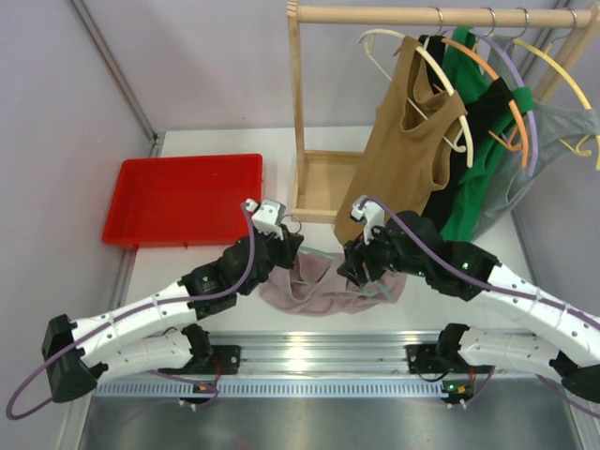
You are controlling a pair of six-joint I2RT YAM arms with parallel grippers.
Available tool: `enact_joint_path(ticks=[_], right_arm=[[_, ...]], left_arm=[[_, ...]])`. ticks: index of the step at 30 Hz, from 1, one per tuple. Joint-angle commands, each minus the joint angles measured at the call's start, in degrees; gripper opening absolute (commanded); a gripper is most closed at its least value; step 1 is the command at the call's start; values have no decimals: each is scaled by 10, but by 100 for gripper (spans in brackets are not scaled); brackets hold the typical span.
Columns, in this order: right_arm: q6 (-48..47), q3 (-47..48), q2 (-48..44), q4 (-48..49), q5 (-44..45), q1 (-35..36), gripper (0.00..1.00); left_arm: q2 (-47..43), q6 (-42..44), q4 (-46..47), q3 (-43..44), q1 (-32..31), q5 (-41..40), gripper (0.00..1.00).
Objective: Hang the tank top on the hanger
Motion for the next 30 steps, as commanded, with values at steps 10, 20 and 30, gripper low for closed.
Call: enact_joint_path(ticks=[10,20,30], right_arm=[[-17,-6,37,51,-52,-4,61],[-10,-11,35,46,-34,-1,39],[16,14,-12,38,1,1,0]], left_arm=[[-13,17,32,36,-2,45,0],[-2,20,32,62,-2,55,0],[9,16,20,109,-3,44,30]])
